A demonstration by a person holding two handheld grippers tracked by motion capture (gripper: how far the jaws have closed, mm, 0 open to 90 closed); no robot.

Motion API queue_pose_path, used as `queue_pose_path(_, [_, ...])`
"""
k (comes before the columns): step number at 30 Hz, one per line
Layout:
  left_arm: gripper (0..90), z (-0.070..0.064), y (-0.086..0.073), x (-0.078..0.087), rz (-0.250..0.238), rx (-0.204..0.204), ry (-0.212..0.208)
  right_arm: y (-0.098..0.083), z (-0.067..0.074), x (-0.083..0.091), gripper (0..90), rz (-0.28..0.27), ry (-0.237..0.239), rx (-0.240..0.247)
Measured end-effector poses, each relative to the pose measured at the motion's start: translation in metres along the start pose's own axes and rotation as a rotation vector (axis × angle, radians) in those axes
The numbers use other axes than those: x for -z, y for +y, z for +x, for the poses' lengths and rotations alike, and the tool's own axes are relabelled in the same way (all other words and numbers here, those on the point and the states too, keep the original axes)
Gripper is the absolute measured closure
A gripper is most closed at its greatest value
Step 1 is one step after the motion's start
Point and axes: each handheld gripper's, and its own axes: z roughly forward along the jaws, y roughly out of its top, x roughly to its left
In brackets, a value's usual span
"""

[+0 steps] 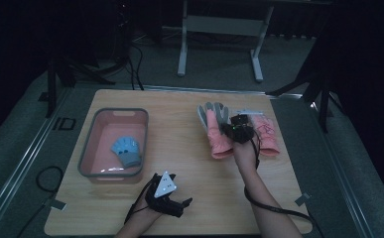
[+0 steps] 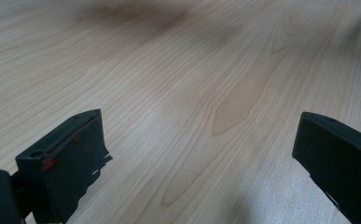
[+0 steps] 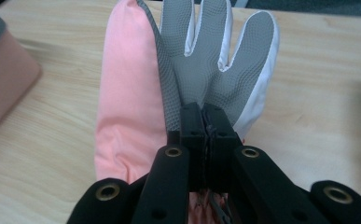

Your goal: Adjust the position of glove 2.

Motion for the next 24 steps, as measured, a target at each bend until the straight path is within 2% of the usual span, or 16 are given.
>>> queue_pose_path(1, [2.9,0.000,0.000,0.000,0.000,0.002,-0.005,-0.005,0.002,0.002,87.9,-0.006,0.000,-0.031])
queue_pose_path(4, [2.8,0.000,-0.001,-0.001,0.000,-0.001,-0.009,-0.018,0.007,0.006,87.9,-0.017,-0.008,-0.079])
queue_pose_path(7, [2.9,-0.001,0.000,-0.002,-0.004,0.002,-0.008,-0.030,0.012,0.008,87.8,-0.022,-0.007,-0.117])
queue_pose_path(12, [2.9,-0.001,0.001,-0.002,0.000,-0.009,-0.012,-0.045,0.014,0.007,87.7,-0.020,-0.029,-0.138])
queue_pose_path(14, [2.9,-0.001,0.000,-0.002,0.000,-0.006,-0.010,-0.055,0.011,0.006,87.7,-0.013,-0.019,-0.180])
queue_pose_path(22, [2.9,-0.001,0.000,-0.002,0.002,-0.005,-0.005,-0.075,0.007,-0.009,87.3,0.037,-0.035,-0.194])
queue_pose_path(24, [2.8,-0.001,0.000,-0.003,0.003,-0.005,-0.005,-0.078,0.007,-0.012,87.0,0.036,-0.038,-0.207])
